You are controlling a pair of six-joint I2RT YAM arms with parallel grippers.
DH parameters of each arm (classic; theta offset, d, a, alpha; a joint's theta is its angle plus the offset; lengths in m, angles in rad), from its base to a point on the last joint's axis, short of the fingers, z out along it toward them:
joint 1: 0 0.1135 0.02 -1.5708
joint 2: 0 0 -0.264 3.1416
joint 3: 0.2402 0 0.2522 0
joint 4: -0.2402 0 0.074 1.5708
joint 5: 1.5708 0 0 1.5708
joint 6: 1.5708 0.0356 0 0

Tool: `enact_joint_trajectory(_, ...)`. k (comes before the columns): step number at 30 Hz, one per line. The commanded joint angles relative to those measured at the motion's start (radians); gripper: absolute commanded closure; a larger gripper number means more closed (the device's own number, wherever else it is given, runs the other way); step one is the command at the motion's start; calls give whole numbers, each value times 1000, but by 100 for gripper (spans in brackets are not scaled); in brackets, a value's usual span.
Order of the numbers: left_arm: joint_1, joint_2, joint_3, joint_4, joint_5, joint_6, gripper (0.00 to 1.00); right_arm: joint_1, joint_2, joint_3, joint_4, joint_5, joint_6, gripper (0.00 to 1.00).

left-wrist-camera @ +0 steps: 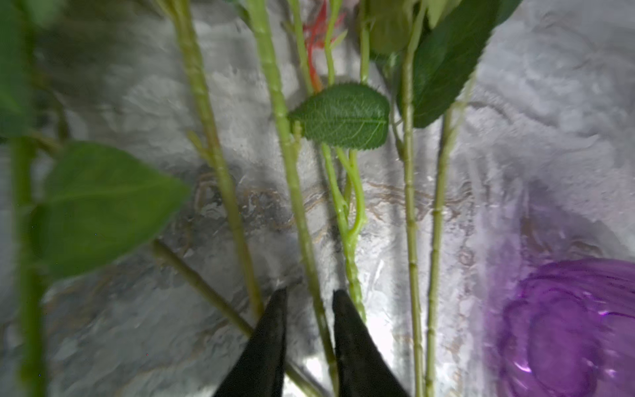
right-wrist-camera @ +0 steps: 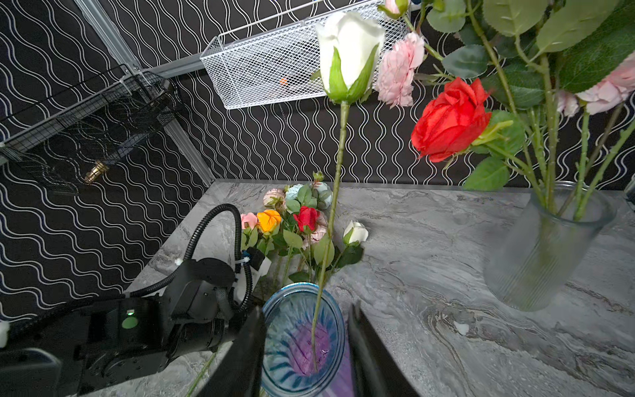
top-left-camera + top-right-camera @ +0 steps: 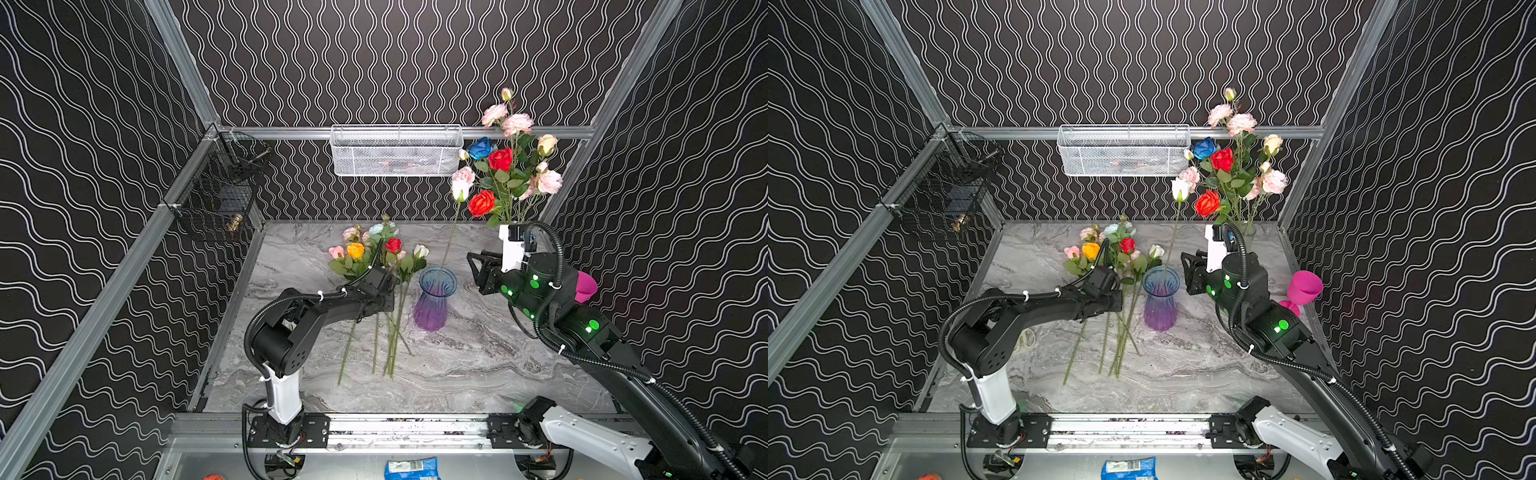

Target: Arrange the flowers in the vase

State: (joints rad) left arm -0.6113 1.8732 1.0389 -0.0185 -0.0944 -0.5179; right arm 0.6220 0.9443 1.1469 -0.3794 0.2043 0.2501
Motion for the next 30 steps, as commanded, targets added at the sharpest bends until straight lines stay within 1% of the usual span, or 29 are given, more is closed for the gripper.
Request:
enact_joint_trajectory(1, 1, 1, 4, 30, 14, 9, 82, 1, -5, 8, -1, -2, 8, 63)
enact_joint_trajectory(5, 0, -76, -38, 50, -1, 0, 95, 1, -9, 4, 2, -4, 6, 65)
enact_joint_trajectory(7, 1, -138, -58, 45, -9, -13, 98, 1, -10, 3, 5, -5, 8, 65)
enact_joint_trajectory(12, 4, -327, -126, 30, -8, -45, 100, 1, -14, -2, 14, -15, 12, 65)
enact_joint_trajectory(15, 4, -440, -175, 17, -32, -67, 100, 1, -17, -6, 20, -18, 16, 65)
enact_joint_trajectory(18, 4, -555, -235, 15, -57, -71, 100, 2, -20, -5, 26, -38, 24, 65)
enact_joint_trajectory(19, 6, -602, -267, 38, -57, -58, 100, 2, -22, -5, 29, -51, 28, 64)
enact_joint_trajectory(21, 5, -700, -339, 107, -36, -44, 100, 2, -17, -5, 36, -87, 36, 62)
enact_joint_trajectory(24, 2, -849, -422, 214, 24, -30, 100, 3, -1, 4, 50, -174, 56, 58)
enact_joint_trajectory(26, -6, -929, -440, 240, 67, -12, 100, 5, 11, 4, 82, -237, 85, 57)
enact_joint_trajectory(28, -15, -982, -438, 256, 98, 3, 100, 10, 26, -1, 134, -315, 117, 54)
enact_joint_trajectory(30, -27, -1020, -439, 308, 155, 23, 100, 36, 55, 3, 182, -370, 145, 53)
